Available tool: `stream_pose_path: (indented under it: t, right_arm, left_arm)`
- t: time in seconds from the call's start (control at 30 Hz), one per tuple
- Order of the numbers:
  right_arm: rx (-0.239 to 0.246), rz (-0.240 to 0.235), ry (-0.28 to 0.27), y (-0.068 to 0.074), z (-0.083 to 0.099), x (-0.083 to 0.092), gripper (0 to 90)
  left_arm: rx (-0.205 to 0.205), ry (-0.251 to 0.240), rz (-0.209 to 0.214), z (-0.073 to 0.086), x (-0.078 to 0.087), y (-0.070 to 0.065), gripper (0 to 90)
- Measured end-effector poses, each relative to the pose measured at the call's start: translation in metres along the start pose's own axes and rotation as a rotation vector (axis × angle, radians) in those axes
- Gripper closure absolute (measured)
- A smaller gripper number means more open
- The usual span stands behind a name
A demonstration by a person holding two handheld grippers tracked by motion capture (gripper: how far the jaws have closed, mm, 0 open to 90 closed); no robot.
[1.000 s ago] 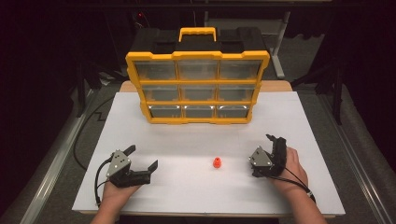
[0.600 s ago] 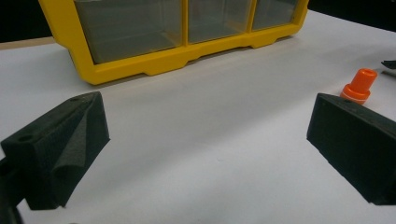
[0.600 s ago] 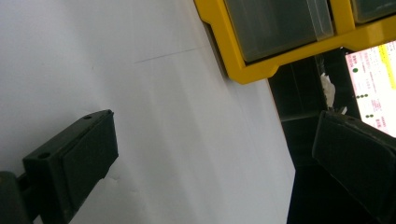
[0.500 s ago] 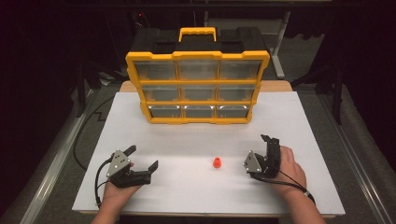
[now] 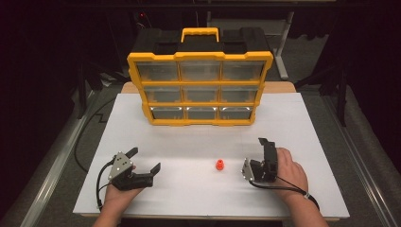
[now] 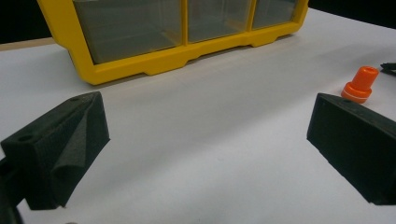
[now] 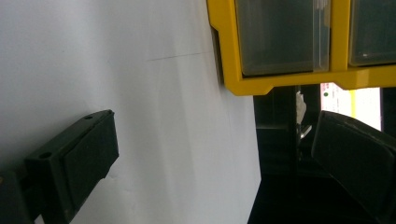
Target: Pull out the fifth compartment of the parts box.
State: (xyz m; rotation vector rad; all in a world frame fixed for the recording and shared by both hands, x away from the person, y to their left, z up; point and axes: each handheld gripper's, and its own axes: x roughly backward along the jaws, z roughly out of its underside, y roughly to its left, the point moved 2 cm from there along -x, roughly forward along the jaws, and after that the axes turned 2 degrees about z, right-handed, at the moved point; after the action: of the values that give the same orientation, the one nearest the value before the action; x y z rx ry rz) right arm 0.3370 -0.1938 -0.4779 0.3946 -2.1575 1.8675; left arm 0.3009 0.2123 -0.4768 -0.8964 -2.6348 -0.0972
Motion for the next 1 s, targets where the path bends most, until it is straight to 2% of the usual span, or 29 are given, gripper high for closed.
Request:
stream_pose_path:
  t: [0.07, 0.1, 0.23, 0.27, 0.33, 0.4, 0.53, 0.6, 0.73, 0.77, 0.83, 0.9, 0.97, 1.0]
  right_arm:
    - [0.01, 0.001, 0.001, 0.0, -0.001, 0.0, 1.0]
    - [0.026, -0.012, 0.014, 0.0, -0.002, 0.001, 1.3]
    - [0.06, -0.002, 0.025, 0.002, -0.005, 0.002, 2.3]
    - [0.076, 0.006, 0.023, 0.002, -0.007, 0.002, 3.3]
    - [0.081, 0.009, 0.022, 0.002, -0.009, 0.001, 4.8]
    - [0.084, 0.014, 0.022, 0.002, -0.011, 0.0, 6.4]
    - [0.083, 0.016, 0.022, 0.003, -0.015, -0.003, 9.2]
    - [0.081, 0.045, 0.011, 0.003, -0.019, -0.006, 13.0]
    - [0.079, 0.069, 0.011, 0.003, -0.022, -0.009, 17.0]
    - [0.075, 0.059, 0.027, 0.002, -0.024, -0.009, 18.2]
    - [0.07, 0.083, 0.017, 0.001, -0.027, -0.012, 20.9]
    - [0.072, 0.077, 0.025, -0.001, -0.03, -0.014, 22.8]
    - [0.06, 0.083, 0.026, -0.004, -0.036, -0.018, 25.5]
    - [0.07, 0.092, 0.026, -0.006, -0.039, -0.019, 26.2]
  left_arm:
    - [-0.001, 0.001, 0.001, 0.0, 0.0, 0.0, 0.1]
    - [0.0, 0.002, 0.001, 0.0, -0.001, 0.0, 0.2]
    - [-0.006, 0.013, 0.006, 0.0, -0.002, -0.002, 0.1]
    - [-0.019, 0.017, 0.003, 0.0, -0.002, -0.003, 0.1]
    - [-0.019, 0.015, 0.003, 0.0, -0.003, -0.003, 0.2]
    - [-0.019, 0.027, 0.002, 0.0, -0.003, -0.004, 0.2]
    - [-0.021, 0.021, 0.002, 0.0, -0.003, -0.004, 0.1]
    - [-0.019, 0.016, 0.004, -0.001, -0.002, -0.004, 0.2]
    - [-0.013, 0.011, 0.006, 0.0, -0.002, -0.004, 0.2]
    - [-0.011, 0.01, 0.006, 0.0, -0.002, -0.004, 0.1]
    - [-0.01, 0.008, 0.007, 0.0, -0.002, -0.004, 0.1]
    - [-0.007, 0.007, 0.013, 0.0, -0.002, -0.004, 0.1]
    - [-0.008, 0.007, 0.019, 0.0, -0.002, -0.005, 0.1]
    - [-0.002, 0.003, 0.028, 0.0, -0.002, -0.005, 0.1]
